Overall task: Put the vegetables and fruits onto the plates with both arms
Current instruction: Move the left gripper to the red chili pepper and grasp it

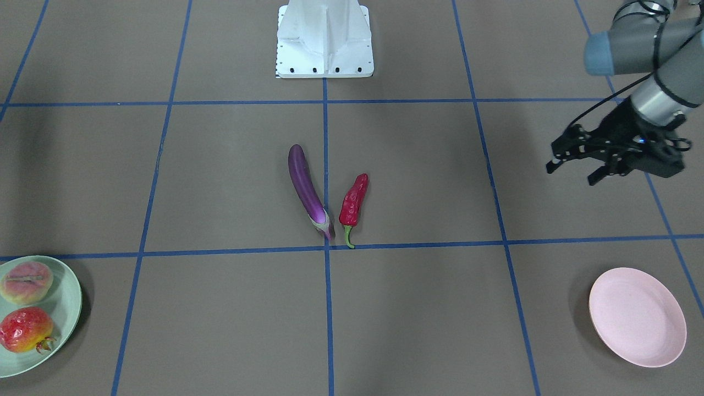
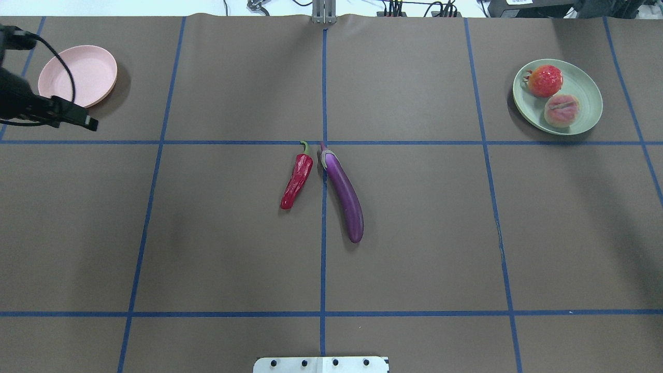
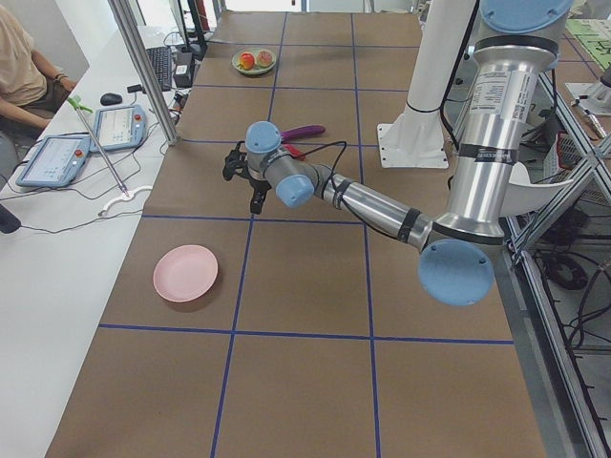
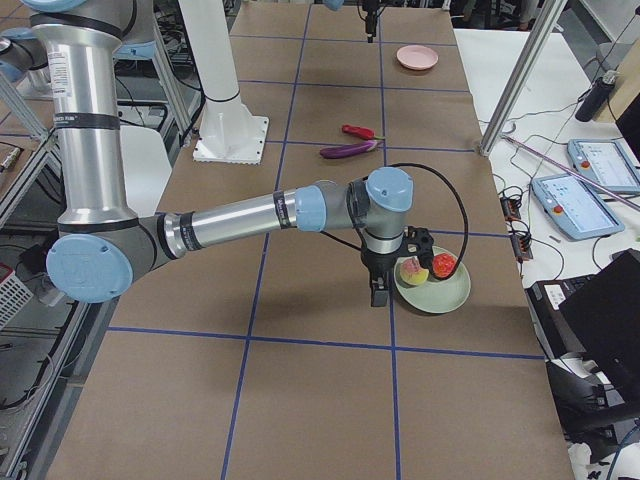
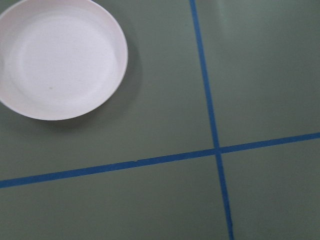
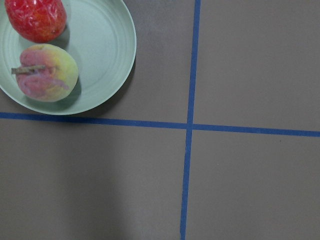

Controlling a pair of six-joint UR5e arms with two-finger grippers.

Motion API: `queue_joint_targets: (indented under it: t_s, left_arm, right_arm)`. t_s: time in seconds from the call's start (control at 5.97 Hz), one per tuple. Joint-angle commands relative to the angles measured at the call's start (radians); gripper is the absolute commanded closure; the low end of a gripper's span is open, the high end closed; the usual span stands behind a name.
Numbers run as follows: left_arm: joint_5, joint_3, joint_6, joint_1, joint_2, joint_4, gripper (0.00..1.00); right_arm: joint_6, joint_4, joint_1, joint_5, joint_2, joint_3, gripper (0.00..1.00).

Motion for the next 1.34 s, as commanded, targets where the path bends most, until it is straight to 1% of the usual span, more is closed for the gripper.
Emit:
queue_joint_targets:
  t_s: [0.0, 0.17, 0.34, 0.5, 0.67, 0.84, 1.01, 1.17]
  left_arm:
    - [0.048, 0.122, -0.201, 0.183, -0.217, 0.001, 0.0]
    - [0.227, 0.143, -0.274, 0.286, -0.274, 0.002, 0.0]
    - [0.328, 0.207, -0.322, 0.344, -0.355, 0.002, 0.0]
    - [0.333, 0.321, -0.38, 0.364, -0.468, 0.004, 0.0]
    - [0.384, 0.353, -0.413, 0.398, -0.5, 0.004, 0.0]
    - [0.474, 0.361, -0.418, 0.442, -0.505, 0.02, 0.0]
    - [0.514, 0.377, -0.416, 0.47, -0.534, 0.084, 0.03]
    - [0.549, 0.387, -0.416, 0.491, -0.564, 0.129, 0.22]
  right_arm:
    - [-0.041, -0.007, -0.002, 0.036, -0.031, 0.017, 0.0]
    - [-0.039, 0.01, -0.002, 0.036, -0.038, 0.015, 0.0]
    - [-0.039, 0.014, -0.002, 0.036, -0.043, 0.015, 0.0]
    - [-0.039, 0.014, -0.002, 0.036, -0.043, 0.015, 0.0]
    - [-0.039, 0.014, -0.002, 0.036, -0.043, 0.015, 0.0]
    - [-0.039, 0.013, -0.002, 0.036, -0.043, 0.015, 0.0]
    - [-0.039, 0.014, -0.002, 0.038, -0.043, 0.017, 0.0]
    - [-0.038, 0.014, -0.002, 0.036, -0.042, 0.017, 0.0]
